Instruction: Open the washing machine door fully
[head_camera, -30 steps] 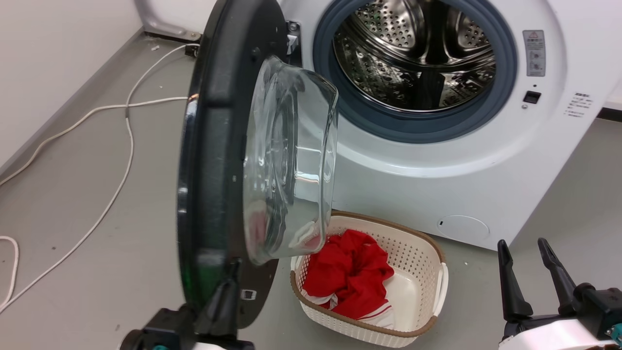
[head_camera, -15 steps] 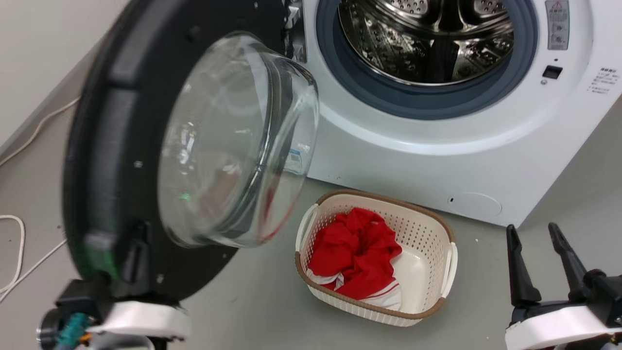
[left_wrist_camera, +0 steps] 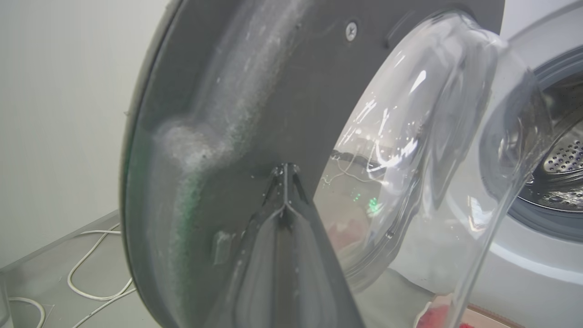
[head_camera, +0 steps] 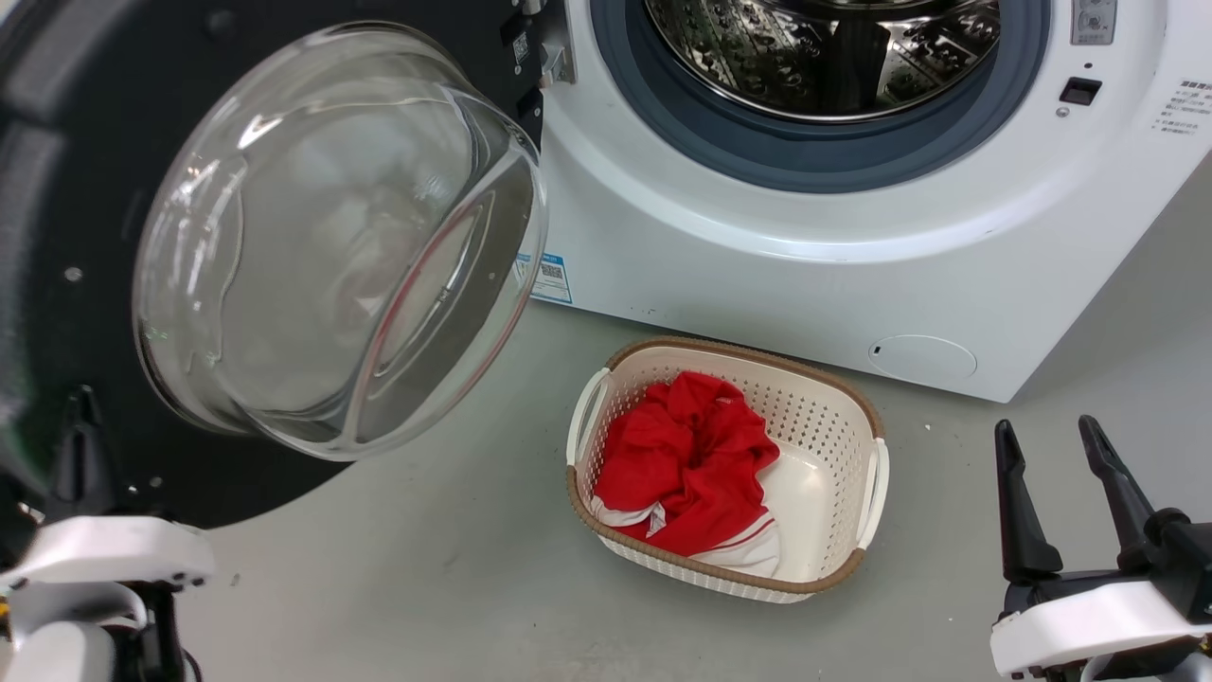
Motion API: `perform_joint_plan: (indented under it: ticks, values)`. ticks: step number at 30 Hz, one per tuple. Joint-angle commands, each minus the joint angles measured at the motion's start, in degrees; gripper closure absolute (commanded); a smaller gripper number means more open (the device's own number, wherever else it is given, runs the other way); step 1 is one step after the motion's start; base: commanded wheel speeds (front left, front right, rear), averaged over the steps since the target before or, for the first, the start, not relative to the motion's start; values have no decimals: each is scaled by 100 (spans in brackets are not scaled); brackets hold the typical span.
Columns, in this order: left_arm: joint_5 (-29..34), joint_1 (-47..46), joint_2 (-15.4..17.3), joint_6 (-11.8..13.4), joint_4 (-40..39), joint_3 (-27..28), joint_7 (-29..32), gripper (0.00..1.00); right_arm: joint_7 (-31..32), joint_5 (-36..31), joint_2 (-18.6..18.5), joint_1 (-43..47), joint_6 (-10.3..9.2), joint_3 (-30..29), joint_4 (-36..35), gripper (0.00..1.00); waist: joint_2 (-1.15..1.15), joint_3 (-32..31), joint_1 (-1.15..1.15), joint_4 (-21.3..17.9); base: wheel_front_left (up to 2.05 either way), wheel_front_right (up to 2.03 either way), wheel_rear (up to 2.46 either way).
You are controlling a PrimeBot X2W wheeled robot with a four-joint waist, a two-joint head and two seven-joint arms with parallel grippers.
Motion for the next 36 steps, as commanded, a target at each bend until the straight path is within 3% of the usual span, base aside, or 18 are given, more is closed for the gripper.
perform_joint_plan:
  ticks: [1,10,17,28,36]
  values:
    - [-21,-107,72,2,85,99,-28,100,-7,2,13,-102,-3,-5,-23,0,0,25,0,-13,0,0,0]
    - [-36,-681,327,-268,896,419,-34,100,-25,-20,13,-175,-2,-35,21,0,0,103,0,-66,0,0,0]
    - [152,-831,279,-389,1186,573,-35,100,-66,2,13,-202,-3,-6,104,0,0,28,0,-123,0,0,0]
    - [784,193,-240,-368,260,443,-31,100,-214,126,13,-42,-3,28,329,0,0,-318,0,-241,0,0,0]
    - [1118,726,-653,-485,-432,-75,-30,100,-229,51,12,-39,-2,108,393,0,0,-492,0,-504,0,0,0]
